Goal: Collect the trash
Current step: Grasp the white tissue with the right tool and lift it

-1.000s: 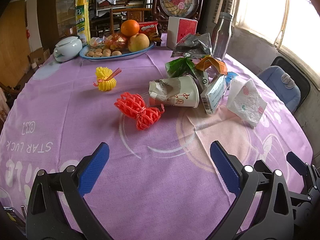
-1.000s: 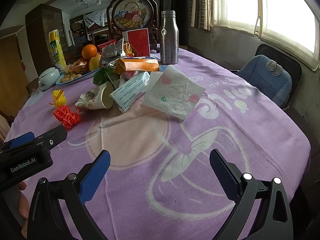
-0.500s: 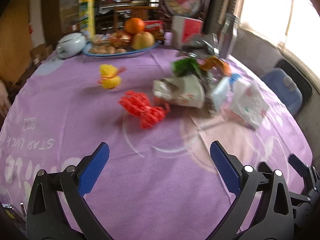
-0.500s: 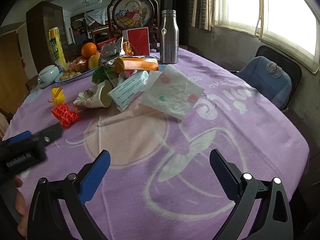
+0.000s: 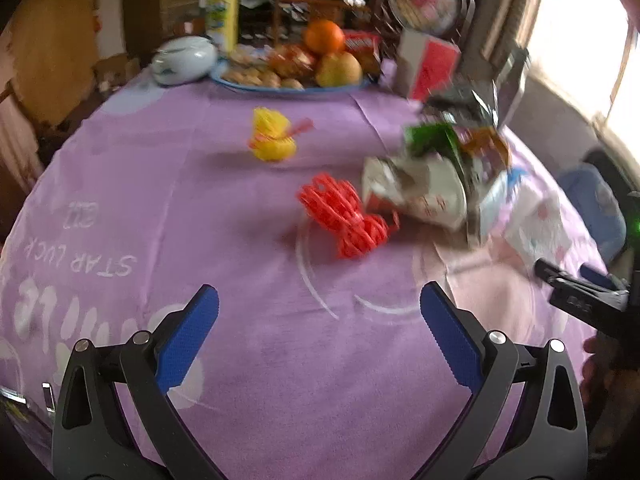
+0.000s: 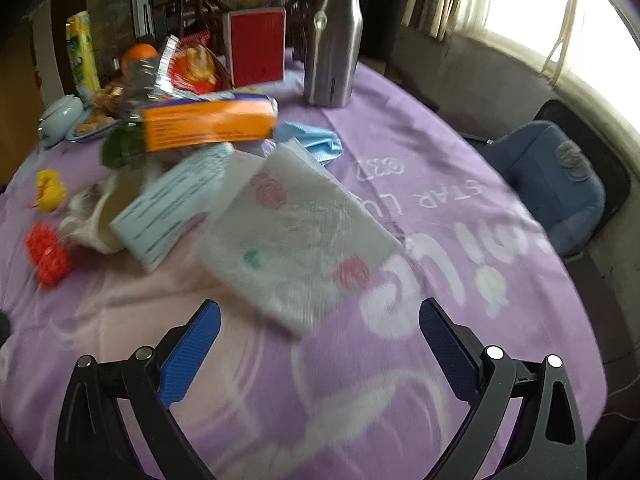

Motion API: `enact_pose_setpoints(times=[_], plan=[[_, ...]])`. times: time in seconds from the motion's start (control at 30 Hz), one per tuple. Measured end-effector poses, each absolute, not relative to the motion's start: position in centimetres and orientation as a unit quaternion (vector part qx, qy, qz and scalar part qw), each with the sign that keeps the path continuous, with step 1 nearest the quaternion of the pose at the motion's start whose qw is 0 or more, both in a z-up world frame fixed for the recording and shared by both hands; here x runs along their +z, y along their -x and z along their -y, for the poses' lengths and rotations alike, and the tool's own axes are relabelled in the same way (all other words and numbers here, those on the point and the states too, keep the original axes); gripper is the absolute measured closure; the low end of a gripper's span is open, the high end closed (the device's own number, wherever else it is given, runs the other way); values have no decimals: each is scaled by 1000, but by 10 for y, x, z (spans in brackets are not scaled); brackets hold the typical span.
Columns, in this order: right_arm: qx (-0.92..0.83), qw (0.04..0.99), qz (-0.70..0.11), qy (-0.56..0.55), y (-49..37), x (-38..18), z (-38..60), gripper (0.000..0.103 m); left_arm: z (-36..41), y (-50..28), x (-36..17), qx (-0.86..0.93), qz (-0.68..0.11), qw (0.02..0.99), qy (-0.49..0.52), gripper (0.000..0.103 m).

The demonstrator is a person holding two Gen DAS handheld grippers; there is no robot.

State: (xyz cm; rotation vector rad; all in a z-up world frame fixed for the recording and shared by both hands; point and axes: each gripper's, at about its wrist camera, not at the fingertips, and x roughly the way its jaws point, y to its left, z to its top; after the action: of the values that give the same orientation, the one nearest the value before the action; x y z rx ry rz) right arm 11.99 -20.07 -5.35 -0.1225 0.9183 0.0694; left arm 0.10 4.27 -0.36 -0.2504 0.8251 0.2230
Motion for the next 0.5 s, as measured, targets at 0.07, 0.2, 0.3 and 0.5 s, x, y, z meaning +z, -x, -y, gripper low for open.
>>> enact_pose_setpoints(times=[0.07, 0.2, 0.3, 0.5], plan=[[41, 886, -459, 46, -136, -59, 200, 6, -53, 2, -3, 114, -387, 903, 150, 7], [50, 884, -461, 60, -149, -61, 185, 6, -71, -7, -18, 126, -424, 876, 194, 7], [59, 882, -464, 63, -155, -62, 176, 24, -79, -6, -22, 140, -427, 868, 210, 7], [91, 867, -489, 23, -147, -60, 174, 97, -79, -4, -25, 146, -430, 866, 208, 7]])
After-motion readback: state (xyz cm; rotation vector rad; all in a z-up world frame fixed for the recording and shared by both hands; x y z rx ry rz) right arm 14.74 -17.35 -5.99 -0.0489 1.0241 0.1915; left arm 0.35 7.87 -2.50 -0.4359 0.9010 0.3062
